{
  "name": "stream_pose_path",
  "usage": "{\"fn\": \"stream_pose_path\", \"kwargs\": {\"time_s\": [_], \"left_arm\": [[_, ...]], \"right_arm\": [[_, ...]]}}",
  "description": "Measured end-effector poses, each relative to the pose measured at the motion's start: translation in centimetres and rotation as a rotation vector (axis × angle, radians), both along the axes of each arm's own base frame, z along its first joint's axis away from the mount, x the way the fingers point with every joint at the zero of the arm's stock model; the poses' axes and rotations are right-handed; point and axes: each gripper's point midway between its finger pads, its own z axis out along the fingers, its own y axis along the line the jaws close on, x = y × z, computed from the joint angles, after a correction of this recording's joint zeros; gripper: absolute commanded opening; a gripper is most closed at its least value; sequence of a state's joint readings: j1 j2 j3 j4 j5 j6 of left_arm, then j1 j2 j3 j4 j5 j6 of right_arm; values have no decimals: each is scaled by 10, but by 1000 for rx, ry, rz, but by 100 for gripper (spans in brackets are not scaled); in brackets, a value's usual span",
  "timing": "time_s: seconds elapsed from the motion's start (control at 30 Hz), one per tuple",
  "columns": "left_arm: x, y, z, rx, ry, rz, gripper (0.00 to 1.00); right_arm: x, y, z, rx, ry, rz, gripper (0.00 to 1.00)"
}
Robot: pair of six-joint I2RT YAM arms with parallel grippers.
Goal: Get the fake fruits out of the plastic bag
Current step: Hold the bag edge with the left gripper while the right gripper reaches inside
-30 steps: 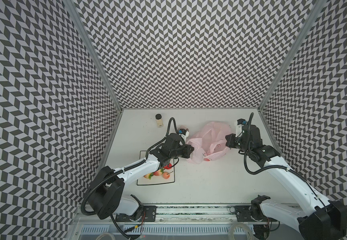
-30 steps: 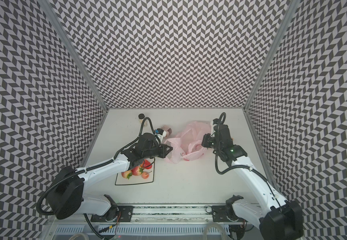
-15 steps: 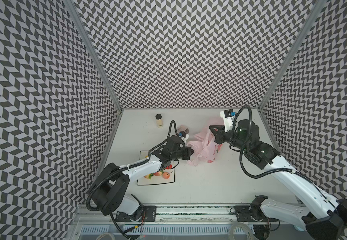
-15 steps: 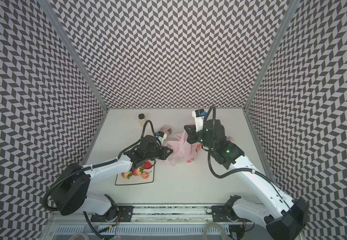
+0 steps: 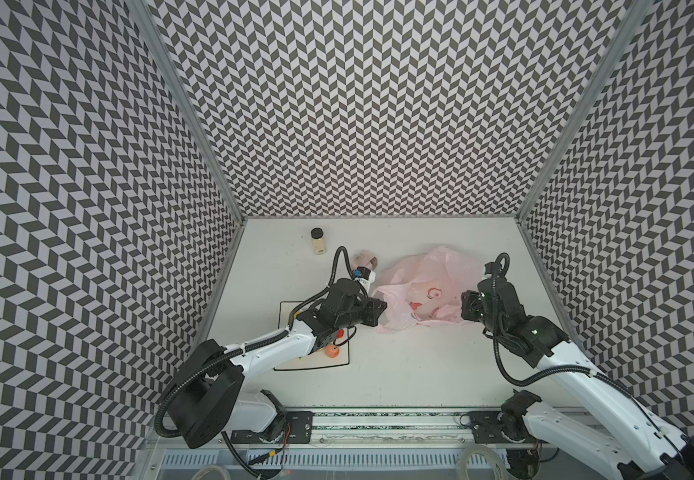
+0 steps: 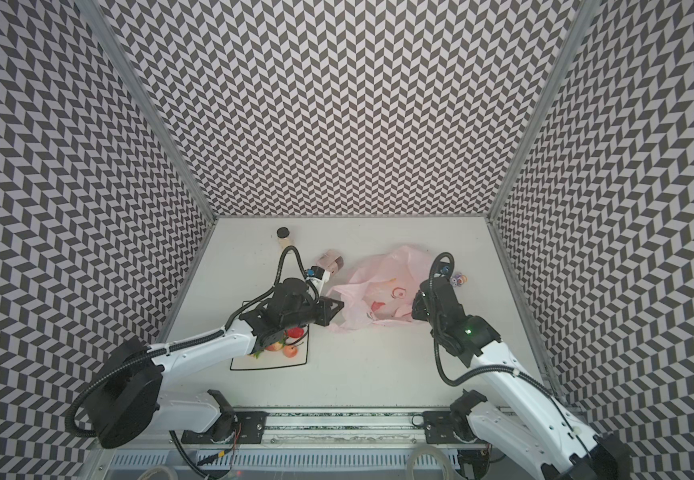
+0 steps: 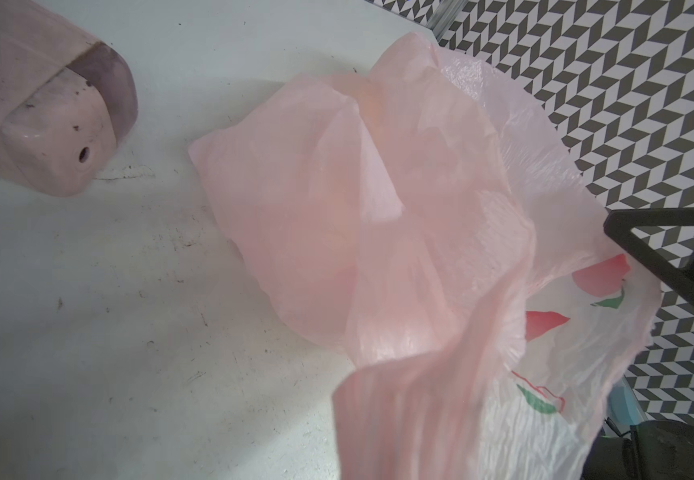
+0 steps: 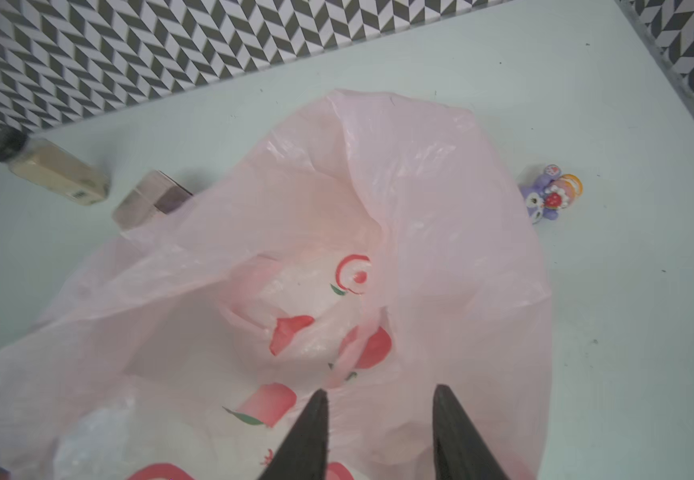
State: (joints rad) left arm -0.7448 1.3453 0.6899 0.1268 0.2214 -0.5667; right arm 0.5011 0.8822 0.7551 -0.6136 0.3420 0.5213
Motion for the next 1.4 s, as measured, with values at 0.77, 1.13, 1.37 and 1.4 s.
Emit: {"fn": "stream_pose_path", "kwargs": {"time_s": [0.77, 1.13, 1.37, 1.4], "left_arm": [[0, -15, 26, -31, -52, -3, 0], [7, -29, 65, -84, -103, -12, 0], [10, -35, 77, -91, -116, -20, 0], [11, -36, 78, -92, -117, -21, 0]], "right_arm": [[13, 109, -11, 222, 66, 390, 42], [87, 108, -60, 209, -13, 152, 61], [127, 103, -77, 152, -55, 48, 76], [131, 101, -80, 145, -59, 33, 78]]}}
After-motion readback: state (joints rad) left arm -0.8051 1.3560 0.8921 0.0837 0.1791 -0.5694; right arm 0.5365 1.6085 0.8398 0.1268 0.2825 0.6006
